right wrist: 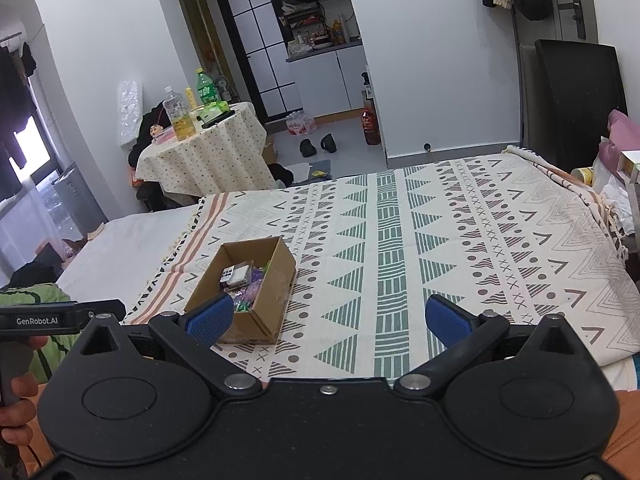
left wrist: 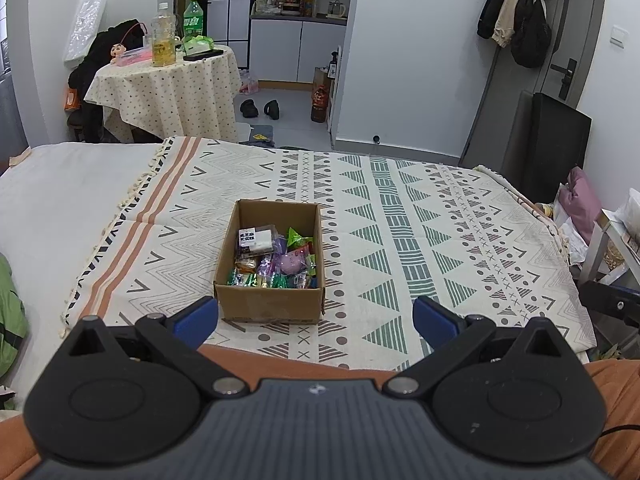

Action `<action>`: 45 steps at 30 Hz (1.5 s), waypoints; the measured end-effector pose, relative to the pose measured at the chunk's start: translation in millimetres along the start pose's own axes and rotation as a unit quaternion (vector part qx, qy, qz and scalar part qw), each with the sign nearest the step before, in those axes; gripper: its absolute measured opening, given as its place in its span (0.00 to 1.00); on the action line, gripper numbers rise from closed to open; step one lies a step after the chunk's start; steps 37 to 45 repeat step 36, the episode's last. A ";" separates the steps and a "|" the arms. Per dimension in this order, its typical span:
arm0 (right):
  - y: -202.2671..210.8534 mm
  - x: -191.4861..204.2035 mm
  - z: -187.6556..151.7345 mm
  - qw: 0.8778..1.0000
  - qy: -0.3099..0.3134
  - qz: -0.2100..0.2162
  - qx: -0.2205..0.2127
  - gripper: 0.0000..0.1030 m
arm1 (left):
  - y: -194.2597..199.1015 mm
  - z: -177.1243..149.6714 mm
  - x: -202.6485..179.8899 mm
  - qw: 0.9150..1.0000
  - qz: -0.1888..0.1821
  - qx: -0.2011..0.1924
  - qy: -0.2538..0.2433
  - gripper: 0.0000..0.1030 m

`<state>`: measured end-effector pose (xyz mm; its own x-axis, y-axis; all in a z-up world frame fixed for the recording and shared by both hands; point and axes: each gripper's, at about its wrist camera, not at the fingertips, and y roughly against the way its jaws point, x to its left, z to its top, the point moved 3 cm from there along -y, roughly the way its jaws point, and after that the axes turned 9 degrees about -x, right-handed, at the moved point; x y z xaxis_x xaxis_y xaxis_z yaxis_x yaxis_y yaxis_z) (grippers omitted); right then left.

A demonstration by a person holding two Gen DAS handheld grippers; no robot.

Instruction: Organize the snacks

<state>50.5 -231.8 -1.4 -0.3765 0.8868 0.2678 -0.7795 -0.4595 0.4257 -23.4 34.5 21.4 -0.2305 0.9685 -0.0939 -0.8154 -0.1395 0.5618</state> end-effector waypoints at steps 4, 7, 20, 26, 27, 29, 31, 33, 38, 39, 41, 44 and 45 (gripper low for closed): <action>-0.3 -0.1 0.1 1.000 0.001 0.000 0.001 1.00 | -0.5 0.2 -2.5 1.000 -0.001 0.000 -0.005 1.00; 0.3 1.3 0.6 1.000 0.004 0.002 0.001 1.00 | -0.6 -0.1 -2.9 1.000 -0.001 0.000 -0.005 1.00; -0.6 0.9 1.6 1.000 0.003 0.001 0.003 1.00 | -1.5 0.2 -2.8 1.000 0.002 0.003 -0.003 1.00; -0.5 -0.9 1.0 1.000 0.002 0.000 0.005 1.00 | -2.4 -0.8 -4.3 1.000 -0.004 0.002 -0.005 1.00; -0.7 -0.6 0.9 1.000 0.002 0.000 0.005 1.00 | -2.9 -1.3 -4.8 1.000 -0.005 0.003 -0.005 1.00; -0.6 -0.7 1.1 1.000 0.003 0.000 0.005 1.00 | -3.3 -1.7 -5.4 1.000 -0.005 0.003 -0.006 1.00; -1.0 -1.2 -0.2 1.000 0.002 -0.001 0.005 1.00 | -3.3 -1.8 -5.5 1.000 -0.006 0.004 -0.006 1.00; -1.5 -2.0 -1.7 1.000 0.002 -0.001 0.006 1.00 | -3.8 -2.1 -6.6 1.000 -0.005 0.005 -0.006 1.00; -2.1 -2.9 -2.8 1.000 0.000 -0.002 0.008 1.00 | -4.8 -2.6 -6.6 1.000 -0.006 0.007 -0.007 1.00; -2.1 -2.9 -2.8 1.000 0.000 -0.002 0.008 1.00 | -4.8 -2.6 -6.6 1.000 -0.006 0.007 -0.007 1.00; -2.1 -2.9 -2.8 1.000 0.000 -0.002 0.008 1.00 | -4.8 -2.6 -6.6 1.000 -0.006 0.007 -0.007 1.00; -2.1 -2.9 -2.8 1.000 0.000 -0.002 0.008 1.00 | -4.8 -2.6 -6.6 1.000 -0.006 0.007 -0.007 1.00; -2.1 -2.9 -2.8 1.000 0.000 -0.002 0.008 1.00 | -4.8 -2.6 -6.6 1.000 -0.006 0.007 -0.007 1.00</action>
